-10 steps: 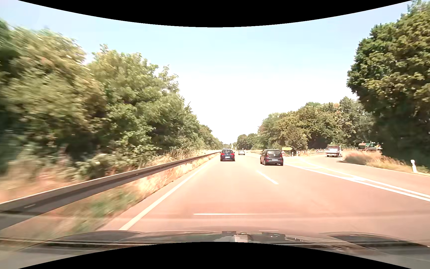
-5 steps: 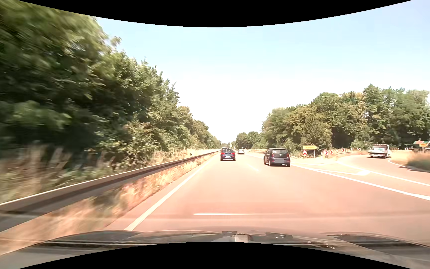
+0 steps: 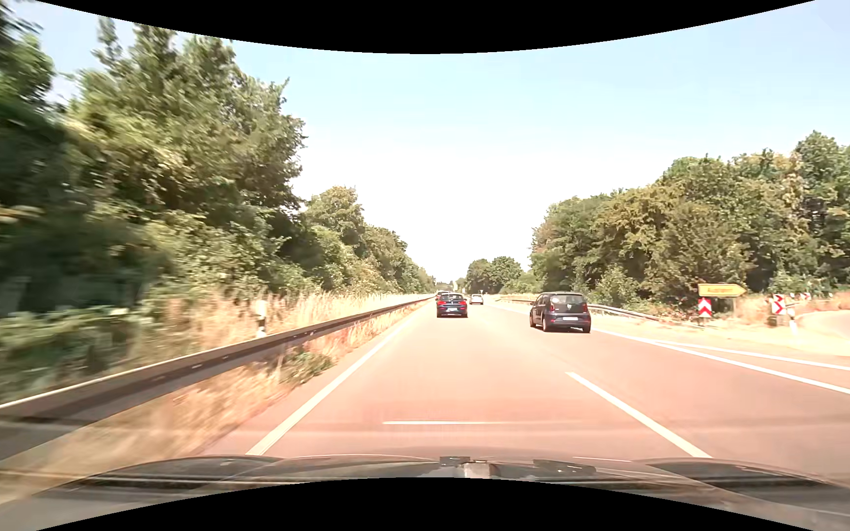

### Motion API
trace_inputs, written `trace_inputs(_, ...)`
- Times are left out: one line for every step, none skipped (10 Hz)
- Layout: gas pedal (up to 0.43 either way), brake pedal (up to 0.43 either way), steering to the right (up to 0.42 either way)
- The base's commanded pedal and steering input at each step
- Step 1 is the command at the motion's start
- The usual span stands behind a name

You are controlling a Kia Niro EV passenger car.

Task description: Follow the waypoints while adhering to traffic rules and regulations

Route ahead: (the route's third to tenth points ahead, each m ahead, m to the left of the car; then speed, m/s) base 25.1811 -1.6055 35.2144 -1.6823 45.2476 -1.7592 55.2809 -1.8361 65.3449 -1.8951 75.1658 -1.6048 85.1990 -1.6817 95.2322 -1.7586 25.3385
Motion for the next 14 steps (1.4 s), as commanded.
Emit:
trace_inputs(0.000,0.000,0.001)
trace_inputs(0.000,0.000,0.000)
trace_inputs(0.000,0.000,0.001)
trace_inputs(0.000,0.000,0.000)
trace_inputs(0.000,0.000,0.000)
trace_inputs(0.000,0.000,0.000)
trace_inputs(0.000,0.000,0.000)
trace_inputs(0.000,0.000,0.000)
trace_inputs(0.000,0.000,0.000)
trace_inputs(0.000,0.000,0.000)
trace_inputs(0.000,0.000,0.000)
trace_inputs(0.000,0.000,0.000)
trace_inputs(0.000,0.000,0.000)
trace_inputs(0.000,0.000,0.000)
